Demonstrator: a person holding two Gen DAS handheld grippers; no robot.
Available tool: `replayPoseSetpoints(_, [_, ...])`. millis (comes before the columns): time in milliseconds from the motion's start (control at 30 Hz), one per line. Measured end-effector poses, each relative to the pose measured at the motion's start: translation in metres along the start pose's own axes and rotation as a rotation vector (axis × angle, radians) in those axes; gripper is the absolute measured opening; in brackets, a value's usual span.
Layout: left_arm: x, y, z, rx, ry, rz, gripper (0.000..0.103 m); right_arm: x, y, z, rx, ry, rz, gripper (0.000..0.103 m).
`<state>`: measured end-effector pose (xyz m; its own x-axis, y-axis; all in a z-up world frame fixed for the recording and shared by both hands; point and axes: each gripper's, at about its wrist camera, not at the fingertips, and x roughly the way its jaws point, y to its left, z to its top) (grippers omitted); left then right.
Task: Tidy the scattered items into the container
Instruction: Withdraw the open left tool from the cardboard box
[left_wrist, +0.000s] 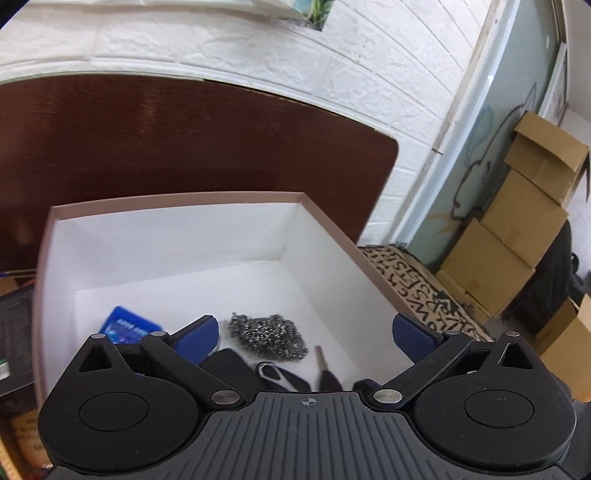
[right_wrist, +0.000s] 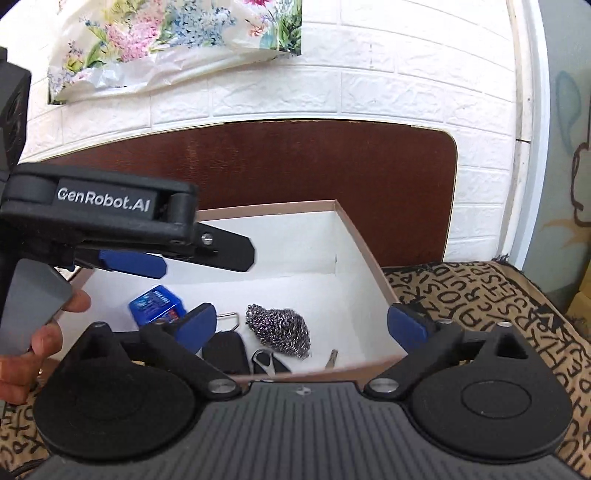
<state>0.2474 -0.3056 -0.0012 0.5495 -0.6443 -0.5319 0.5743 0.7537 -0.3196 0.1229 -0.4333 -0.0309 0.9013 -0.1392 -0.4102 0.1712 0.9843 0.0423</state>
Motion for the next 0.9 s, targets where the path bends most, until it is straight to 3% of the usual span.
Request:
replayPoseSetpoints(400, [-0.074, -0.006, -0.036, 0.055, -0.053, 0.171, 0.103, -0.048, 0.028, -0.017, -0.029, 0.053, 0.015, 0.103])
replayPoseSetpoints(900, [-0.146, -0.010, -0.078, 0.054, -0.070, 0.250, 0.103, -0.103, 0.059, -0.035, -0.024, 0.068, 0.001, 0.103])
